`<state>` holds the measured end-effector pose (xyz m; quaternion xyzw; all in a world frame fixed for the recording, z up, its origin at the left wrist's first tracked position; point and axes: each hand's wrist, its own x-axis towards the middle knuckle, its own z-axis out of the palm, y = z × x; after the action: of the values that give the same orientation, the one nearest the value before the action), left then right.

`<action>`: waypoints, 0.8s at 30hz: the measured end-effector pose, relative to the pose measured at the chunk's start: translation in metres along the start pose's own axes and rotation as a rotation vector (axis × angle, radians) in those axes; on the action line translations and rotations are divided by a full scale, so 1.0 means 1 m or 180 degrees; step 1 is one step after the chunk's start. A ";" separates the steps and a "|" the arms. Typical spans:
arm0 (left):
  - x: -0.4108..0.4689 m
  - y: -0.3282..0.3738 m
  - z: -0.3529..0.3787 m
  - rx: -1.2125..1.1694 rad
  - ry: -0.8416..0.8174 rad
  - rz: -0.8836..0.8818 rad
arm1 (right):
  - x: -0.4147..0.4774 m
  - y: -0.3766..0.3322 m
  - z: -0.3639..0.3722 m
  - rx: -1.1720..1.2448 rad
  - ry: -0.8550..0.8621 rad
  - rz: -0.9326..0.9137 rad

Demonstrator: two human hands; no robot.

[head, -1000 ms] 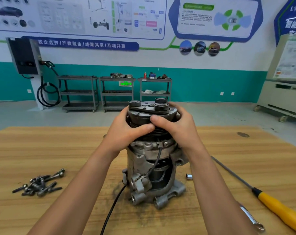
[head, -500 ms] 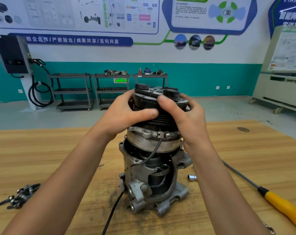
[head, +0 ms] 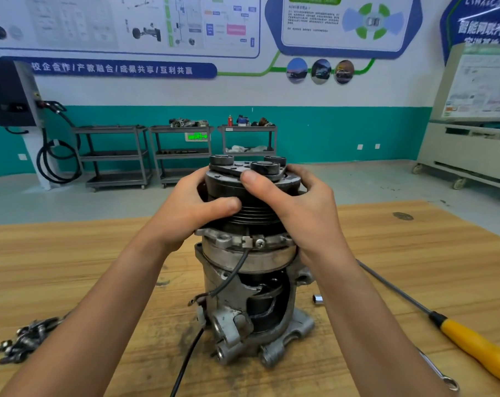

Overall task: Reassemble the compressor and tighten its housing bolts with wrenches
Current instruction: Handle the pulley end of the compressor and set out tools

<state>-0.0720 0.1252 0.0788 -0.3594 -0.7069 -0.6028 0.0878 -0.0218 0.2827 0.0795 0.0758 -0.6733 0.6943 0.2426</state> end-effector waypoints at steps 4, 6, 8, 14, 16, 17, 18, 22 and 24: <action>-0.005 -0.013 0.004 -0.0099 0.0100 -0.0095 | 0.000 0.004 0.001 -0.0274 -0.0001 -0.0016; -0.007 -0.019 0.003 -0.0072 0.0115 -0.0132 | 0.000 0.006 0.001 -0.0444 -0.0016 -0.0014; -0.007 -0.019 0.002 -0.0073 0.0101 -0.0136 | 0.000 0.005 0.000 -0.0588 -0.0044 -0.0044; -0.007 -0.011 0.004 0.0136 -0.0055 0.0014 | -0.001 0.002 -0.012 -0.0693 -0.0300 -0.0072; -0.008 -0.009 0.005 0.0196 -0.0033 0.0064 | -0.004 0.002 -0.014 -0.0716 -0.0337 -0.0120; -0.009 -0.008 0.005 0.0225 -0.0019 0.0094 | -0.006 0.003 -0.015 -0.0716 -0.0337 -0.0154; -0.010 -0.006 0.006 0.0253 -0.0013 0.0120 | -0.008 0.003 -0.015 -0.0718 -0.0335 -0.0185; -0.014 -0.004 0.006 0.0294 -0.0020 0.0049 | -0.012 0.007 -0.013 -0.0727 -0.0289 -0.0261; -0.013 -0.002 0.005 0.0362 -0.0087 0.0035 | -0.014 0.011 -0.011 -0.0698 -0.0206 -0.0303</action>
<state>-0.0626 0.1243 0.0693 -0.3659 -0.7392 -0.5562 0.1017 -0.0117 0.2899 0.0630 0.1031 -0.7483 0.6014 0.2603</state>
